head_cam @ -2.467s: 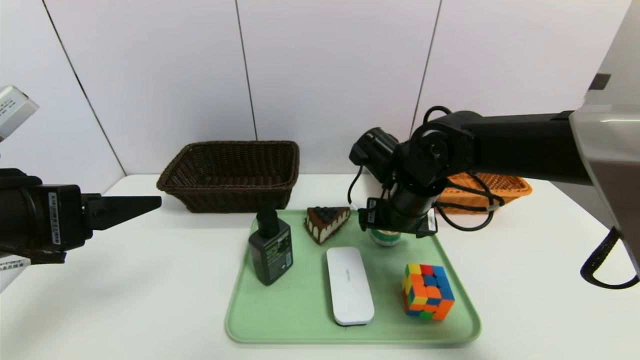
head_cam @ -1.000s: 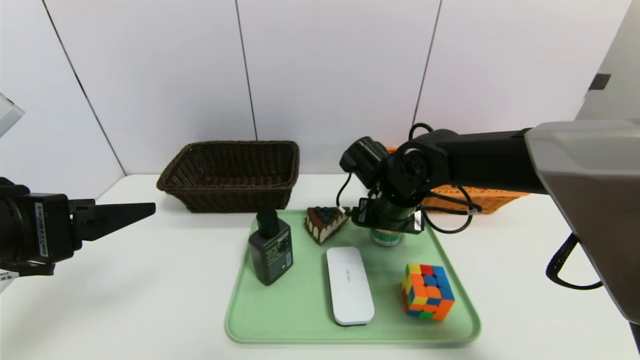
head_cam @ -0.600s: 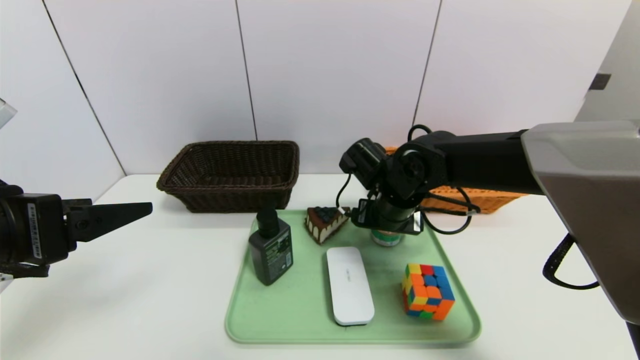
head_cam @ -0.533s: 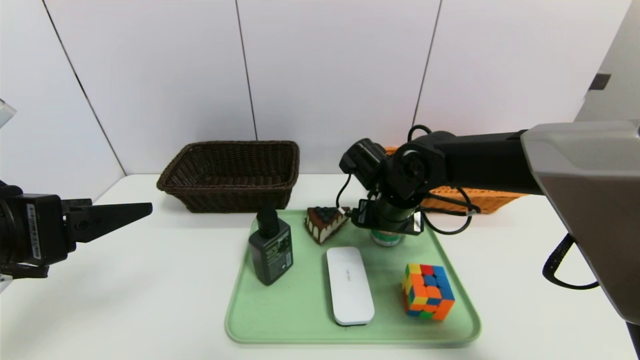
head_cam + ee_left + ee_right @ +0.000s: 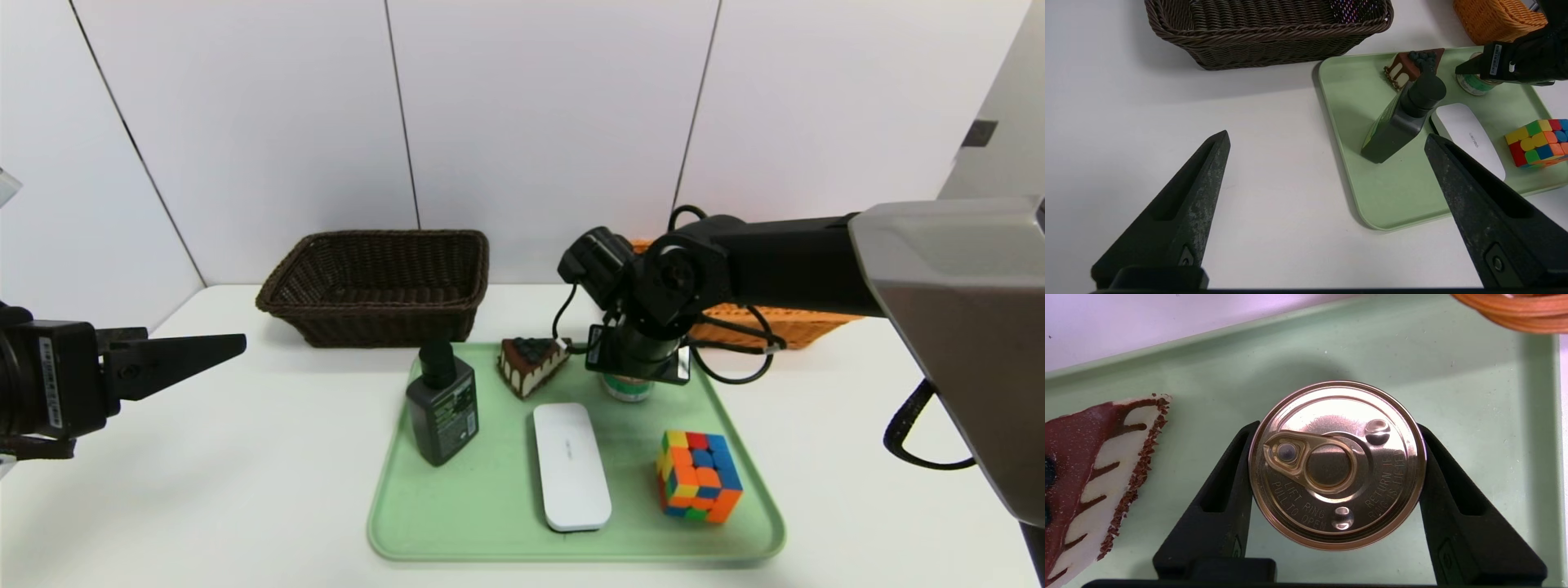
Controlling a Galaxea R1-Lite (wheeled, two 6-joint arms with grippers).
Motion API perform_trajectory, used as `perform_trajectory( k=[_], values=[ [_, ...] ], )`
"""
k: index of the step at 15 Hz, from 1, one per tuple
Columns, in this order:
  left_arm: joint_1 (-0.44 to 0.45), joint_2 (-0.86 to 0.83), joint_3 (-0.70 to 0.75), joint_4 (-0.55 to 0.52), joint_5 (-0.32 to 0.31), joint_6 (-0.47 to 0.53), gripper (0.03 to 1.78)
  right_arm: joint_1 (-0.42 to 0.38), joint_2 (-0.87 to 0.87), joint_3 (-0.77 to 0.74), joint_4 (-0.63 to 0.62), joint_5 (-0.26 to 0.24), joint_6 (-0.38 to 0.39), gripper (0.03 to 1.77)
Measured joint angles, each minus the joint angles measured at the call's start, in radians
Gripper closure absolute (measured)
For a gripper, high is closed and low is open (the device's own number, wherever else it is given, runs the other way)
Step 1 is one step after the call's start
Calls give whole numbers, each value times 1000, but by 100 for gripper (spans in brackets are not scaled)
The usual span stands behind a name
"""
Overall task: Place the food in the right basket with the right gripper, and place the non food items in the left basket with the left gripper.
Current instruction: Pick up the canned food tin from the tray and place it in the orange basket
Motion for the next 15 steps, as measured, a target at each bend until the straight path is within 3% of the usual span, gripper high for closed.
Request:
perform_trajectory(
  k=[7, 12, 15],
  values=[
    [0, -12, 18, 0, 1, 0, 12, 3, -26, 22, 4, 13, 0, 70],
    [0, -16, 38, 0, 0, -1, 12, 35, -117, 25, 2, 101, 0, 71],
    [0, -16, 50, 0, 0, 0, 12, 53, -188, -9, 0, 126, 1, 71]
  ],
)
